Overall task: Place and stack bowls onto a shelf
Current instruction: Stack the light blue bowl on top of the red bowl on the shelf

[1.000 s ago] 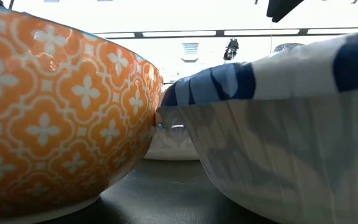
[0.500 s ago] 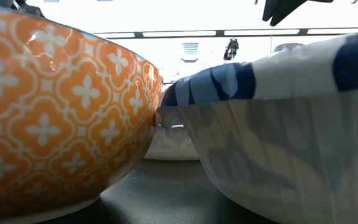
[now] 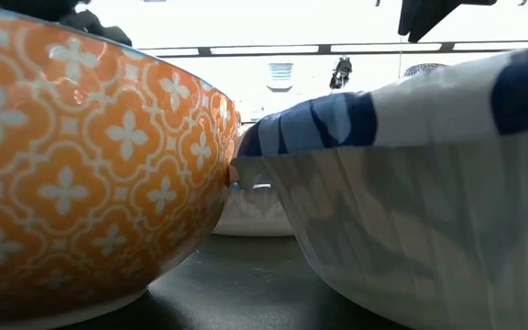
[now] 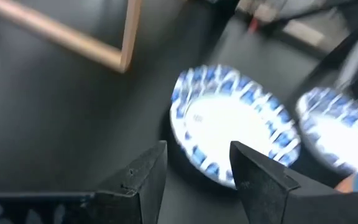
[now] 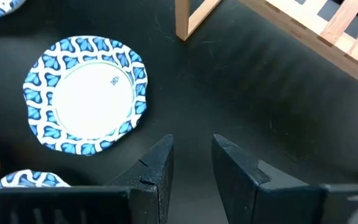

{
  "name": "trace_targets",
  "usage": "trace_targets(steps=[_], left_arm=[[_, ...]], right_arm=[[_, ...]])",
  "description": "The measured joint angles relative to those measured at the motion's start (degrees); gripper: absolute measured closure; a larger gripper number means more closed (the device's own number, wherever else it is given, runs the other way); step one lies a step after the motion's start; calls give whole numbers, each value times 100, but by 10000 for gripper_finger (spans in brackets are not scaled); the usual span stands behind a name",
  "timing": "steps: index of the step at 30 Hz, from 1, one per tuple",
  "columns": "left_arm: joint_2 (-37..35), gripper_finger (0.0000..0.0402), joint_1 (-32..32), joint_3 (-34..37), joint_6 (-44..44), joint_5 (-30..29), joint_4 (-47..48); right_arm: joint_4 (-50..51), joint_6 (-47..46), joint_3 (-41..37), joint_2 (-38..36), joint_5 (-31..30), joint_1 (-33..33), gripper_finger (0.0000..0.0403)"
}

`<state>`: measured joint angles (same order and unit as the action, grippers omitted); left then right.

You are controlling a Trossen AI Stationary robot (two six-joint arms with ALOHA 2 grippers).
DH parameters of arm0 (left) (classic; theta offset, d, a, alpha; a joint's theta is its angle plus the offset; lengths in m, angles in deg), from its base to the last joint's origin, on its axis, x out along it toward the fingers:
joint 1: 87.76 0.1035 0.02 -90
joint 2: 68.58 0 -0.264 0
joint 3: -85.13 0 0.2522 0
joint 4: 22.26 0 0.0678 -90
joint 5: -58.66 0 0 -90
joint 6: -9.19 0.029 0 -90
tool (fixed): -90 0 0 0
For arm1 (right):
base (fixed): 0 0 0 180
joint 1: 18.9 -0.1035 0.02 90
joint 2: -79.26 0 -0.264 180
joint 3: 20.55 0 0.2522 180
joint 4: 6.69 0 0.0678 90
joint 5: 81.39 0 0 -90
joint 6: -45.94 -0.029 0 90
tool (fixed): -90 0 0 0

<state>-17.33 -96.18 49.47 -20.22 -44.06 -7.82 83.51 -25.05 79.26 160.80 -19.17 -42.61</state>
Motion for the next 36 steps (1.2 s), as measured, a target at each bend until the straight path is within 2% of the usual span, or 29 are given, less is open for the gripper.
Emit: trace_targets(steps=[3,8,15,18,26,32,36], left_arm=[[567,245,-95,-491,-174,-7,615],[1047,249,-366,-1365,-298,73,1765],[1594,249,-416,-2865,-801,884,4018],[1852,249,-834,-3329,-1190,727,4603],[2825,249,-2462,-3439,-2501,-239,4182],[3423,249,-2780,-3452,-2515,-206,2986],[3769,249,-2781,-3590,-2394,-171,2894]], right_arm=[[17,169,-37,0,147,0,304],[19,480,-195,0,279,-2,296],[15,900,-379,-1,276,-2,283],[0,907,-429,-1,276,-3,277],[-50,856,-591,0,283,-4,261],[-93,614,-608,0,401,-4,248],[-100,441,-608,-1,581,-4,242]])
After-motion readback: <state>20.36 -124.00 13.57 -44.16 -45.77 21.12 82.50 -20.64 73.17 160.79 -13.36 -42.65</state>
